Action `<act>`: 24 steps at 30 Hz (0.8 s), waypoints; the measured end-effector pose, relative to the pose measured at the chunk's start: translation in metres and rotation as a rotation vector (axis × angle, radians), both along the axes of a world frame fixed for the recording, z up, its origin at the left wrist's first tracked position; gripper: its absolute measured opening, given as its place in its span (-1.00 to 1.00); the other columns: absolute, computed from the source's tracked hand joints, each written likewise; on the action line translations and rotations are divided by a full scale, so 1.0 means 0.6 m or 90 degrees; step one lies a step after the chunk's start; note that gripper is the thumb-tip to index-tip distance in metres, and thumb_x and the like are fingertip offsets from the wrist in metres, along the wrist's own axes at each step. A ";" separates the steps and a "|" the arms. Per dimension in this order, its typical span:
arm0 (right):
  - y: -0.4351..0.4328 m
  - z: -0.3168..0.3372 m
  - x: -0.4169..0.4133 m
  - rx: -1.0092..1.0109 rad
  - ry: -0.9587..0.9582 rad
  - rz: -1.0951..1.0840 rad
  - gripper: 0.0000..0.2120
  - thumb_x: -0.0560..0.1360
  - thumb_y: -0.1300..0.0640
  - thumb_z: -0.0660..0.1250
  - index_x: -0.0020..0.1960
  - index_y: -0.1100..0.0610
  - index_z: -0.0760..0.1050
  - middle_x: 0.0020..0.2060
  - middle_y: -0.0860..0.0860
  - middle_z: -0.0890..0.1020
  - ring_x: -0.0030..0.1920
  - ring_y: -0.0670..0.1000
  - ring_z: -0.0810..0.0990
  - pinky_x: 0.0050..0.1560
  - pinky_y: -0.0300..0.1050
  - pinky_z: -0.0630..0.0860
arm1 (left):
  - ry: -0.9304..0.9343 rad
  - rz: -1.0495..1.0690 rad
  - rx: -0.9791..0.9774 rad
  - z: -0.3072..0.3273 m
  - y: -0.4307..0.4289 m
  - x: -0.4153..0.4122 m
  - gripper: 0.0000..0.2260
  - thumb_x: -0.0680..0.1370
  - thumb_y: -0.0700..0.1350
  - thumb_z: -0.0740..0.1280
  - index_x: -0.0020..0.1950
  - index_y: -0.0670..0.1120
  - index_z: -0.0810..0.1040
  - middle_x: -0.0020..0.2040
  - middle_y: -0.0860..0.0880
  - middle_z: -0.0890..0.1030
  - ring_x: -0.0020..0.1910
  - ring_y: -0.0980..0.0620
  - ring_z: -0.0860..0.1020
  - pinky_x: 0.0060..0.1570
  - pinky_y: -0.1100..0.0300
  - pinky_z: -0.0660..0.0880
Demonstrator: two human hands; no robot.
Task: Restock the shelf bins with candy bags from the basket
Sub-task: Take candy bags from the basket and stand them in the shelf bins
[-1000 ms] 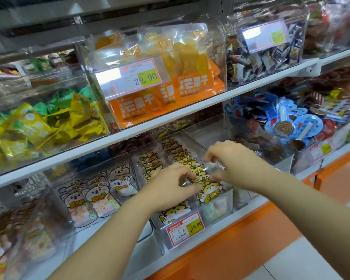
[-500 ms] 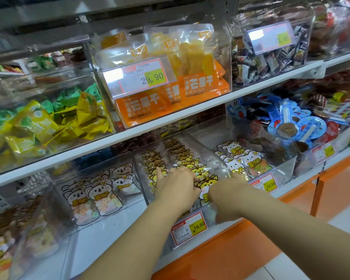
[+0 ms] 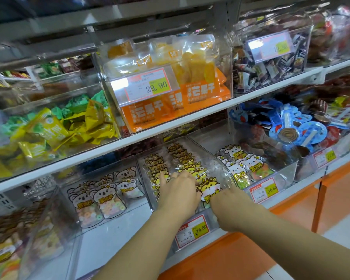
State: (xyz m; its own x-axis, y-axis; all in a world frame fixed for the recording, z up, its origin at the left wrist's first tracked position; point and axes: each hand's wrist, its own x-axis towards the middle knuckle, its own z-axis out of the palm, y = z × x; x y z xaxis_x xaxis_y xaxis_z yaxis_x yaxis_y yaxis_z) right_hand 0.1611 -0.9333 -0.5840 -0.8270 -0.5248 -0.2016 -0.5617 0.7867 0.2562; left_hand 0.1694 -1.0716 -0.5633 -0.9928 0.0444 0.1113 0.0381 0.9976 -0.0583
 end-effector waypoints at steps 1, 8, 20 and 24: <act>0.003 0.004 0.001 -0.019 0.003 -0.011 -0.82 0.59 0.16 0.25 0.18 0.15 0.48 0.10 0.09 0.60 0.11 0.13 0.59 0.07 -0.01 0.45 | -0.004 -0.015 0.020 0.002 -0.003 0.000 -0.69 0.62 0.12 0.26 0.33 0.08 0.53 0.35 0.07 0.46 0.40 -0.05 0.36 0.52 -0.27 -0.06; 0.021 0.046 0.045 -0.356 0.065 0.006 -0.75 0.56 0.12 0.23 0.21 -0.08 0.45 0.06 0.00 0.63 0.06 0.14 0.60 -0.04 -0.03 0.53 | 0.090 -0.055 0.210 0.026 -0.055 0.055 -0.69 0.58 0.22 0.29 0.31 0.25 0.45 0.35 0.24 0.38 0.40 0.13 0.34 0.55 -0.11 -0.05; -0.005 -0.008 0.102 -0.309 0.088 0.032 -0.52 0.56 0.11 0.21 0.48 -0.05 0.31 0.33 0.00 0.45 0.32 0.12 0.33 0.25 0.04 0.37 | 0.066 -0.011 0.060 -0.022 -0.102 0.161 -0.71 0.65 0.14 0.20 0.35 0.24 0.49 0.57 0.12 0.17 0.60 0.00 -0.03 0.52 -0.26 -0.08; -0.029 -0.013 0.169 -0.456 0.055 0.108 -0.67 0.53 0.11 0.28 0.28 0.02 0.54 0.17 0.00 0.61 0.18 0.12 0.50 0.16 0.04 0.47 | 0.082 -0.001 0.121 -0.030 -0.113 0.224 -0.71 0.62 0.10 0.25 0.36 0.24 0.46 0.55 0.09 0.23 0.55 0.00 0.15 0.52 -0.17 0.00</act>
State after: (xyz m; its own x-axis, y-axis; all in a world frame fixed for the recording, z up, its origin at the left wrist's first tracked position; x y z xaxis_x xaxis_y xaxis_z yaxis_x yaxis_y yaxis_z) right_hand 0.2624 -0.9504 -0.5915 -0.7201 -0.6252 0.3010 -0.6916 0.6817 -0.2385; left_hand 0.3037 -1.1394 -0.5812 -0.9696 0.0127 0.2444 0.0446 0.9911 0.1255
